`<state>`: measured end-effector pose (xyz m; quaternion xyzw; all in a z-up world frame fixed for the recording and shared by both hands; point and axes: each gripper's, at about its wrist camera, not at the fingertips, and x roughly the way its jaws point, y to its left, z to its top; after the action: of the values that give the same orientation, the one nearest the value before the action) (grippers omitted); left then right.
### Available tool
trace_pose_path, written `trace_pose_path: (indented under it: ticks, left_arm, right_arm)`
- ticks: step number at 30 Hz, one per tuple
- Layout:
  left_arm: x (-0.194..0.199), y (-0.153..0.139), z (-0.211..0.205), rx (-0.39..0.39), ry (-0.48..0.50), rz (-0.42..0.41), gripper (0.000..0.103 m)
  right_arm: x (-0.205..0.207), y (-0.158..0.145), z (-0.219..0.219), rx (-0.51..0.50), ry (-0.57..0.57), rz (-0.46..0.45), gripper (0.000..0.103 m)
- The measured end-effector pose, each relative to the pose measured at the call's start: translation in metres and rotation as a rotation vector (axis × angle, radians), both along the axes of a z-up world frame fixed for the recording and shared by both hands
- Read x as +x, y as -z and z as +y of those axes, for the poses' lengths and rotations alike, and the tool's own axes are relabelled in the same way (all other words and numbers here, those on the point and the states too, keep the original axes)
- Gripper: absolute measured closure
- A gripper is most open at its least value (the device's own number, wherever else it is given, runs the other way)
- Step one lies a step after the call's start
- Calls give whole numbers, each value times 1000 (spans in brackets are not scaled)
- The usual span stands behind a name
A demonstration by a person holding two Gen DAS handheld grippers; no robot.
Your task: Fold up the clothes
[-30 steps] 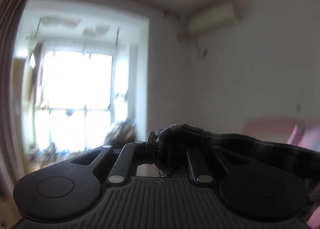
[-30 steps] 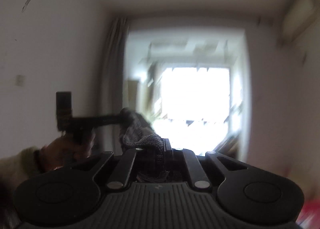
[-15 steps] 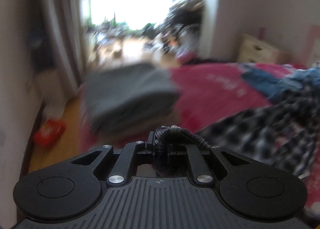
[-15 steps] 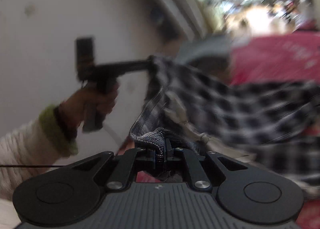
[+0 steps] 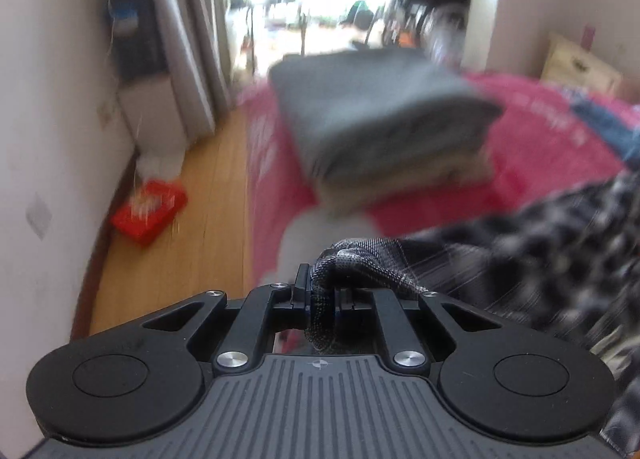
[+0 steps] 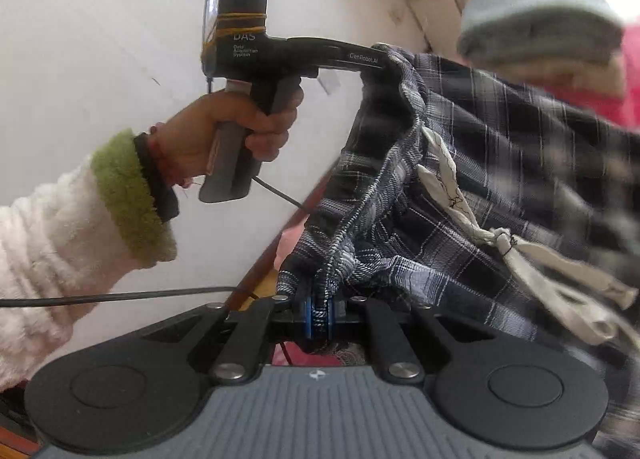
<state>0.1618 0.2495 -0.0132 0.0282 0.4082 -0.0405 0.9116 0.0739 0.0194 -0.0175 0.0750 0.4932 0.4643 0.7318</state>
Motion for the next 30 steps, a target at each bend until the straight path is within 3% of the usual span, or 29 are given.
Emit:
trace_pose_path:
  ticks: [2,6,9,10,12,13,17,19,23,27,30]
  left_arm:
    - [2,21,4,12,-6,42,90]
    - [3,46,18,-20,-28,151,67]
    - [-9,30,36,-92,-58,162,54]
    - [-14,23,46,-100,-81,164,51]
    - [-24,10,65,-116,-129,168,50]
    - [-31,2,77,-112,-173,155,50]
    - [-71,-42,125,-111,-347,71,51]
    - [-97,-67,142,-70,-415,27,50]
    - [-148,-91,144,-53,-462,12,49]
    - [-188,-63,105,-223,-436,122,48]
    - [-210,-22,67,-444,-399,207,48]
  right_arm:
    - [4,17,12,-29,-11,-7,94]
    - [13,55,26,-102,-15,-11,91]
    - [19,65,19,-88,15,36,79]
    - [23,65,15,-69,22,42,70]
    - [29,63,9,-33,27,40,54]
    - [29,60,6,-18,26,30,51]
    - [31,47,0,12,7,-26,49]
    - [30,38,-5,25,-4,-66,49]
    - [29,16,-36,114,31,-90,48]
    - [28,14,-89,150,163,-5,48]
    - [21,22,-152,150,318,111,48]
